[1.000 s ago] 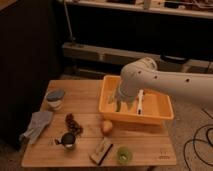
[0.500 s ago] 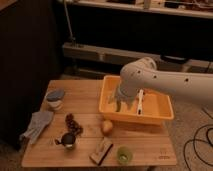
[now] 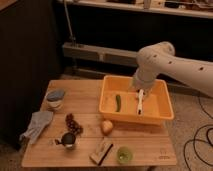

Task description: Place brush in table surface

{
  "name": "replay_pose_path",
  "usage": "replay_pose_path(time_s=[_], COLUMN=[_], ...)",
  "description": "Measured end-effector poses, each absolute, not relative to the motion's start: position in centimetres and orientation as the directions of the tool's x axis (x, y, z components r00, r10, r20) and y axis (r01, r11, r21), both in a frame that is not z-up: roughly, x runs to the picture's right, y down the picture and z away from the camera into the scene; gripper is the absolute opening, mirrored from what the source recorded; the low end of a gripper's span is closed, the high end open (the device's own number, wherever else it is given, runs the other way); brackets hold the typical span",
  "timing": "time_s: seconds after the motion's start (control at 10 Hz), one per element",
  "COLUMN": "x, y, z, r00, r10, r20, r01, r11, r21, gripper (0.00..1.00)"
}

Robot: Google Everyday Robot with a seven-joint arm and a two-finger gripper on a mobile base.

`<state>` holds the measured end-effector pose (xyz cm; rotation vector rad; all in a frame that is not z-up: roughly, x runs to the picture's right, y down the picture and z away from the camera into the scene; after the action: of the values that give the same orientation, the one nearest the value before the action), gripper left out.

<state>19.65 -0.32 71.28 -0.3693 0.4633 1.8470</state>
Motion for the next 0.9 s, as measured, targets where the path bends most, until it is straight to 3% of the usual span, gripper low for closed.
replay_pose_path(time_s=[0.4, 0.9], x=[27.6, 27.7], y=[-4.7, -4.5], z=[73.5, 76.6], r00=[-0.305, -0.218], r10=[0.828, 0.820], r20=[-0.471, -0.529], r01=[-0.950, -0.975], r11=[-0.230, -0.205], r21=[0.212, 0.084], gripper=[0.65, 0.65])
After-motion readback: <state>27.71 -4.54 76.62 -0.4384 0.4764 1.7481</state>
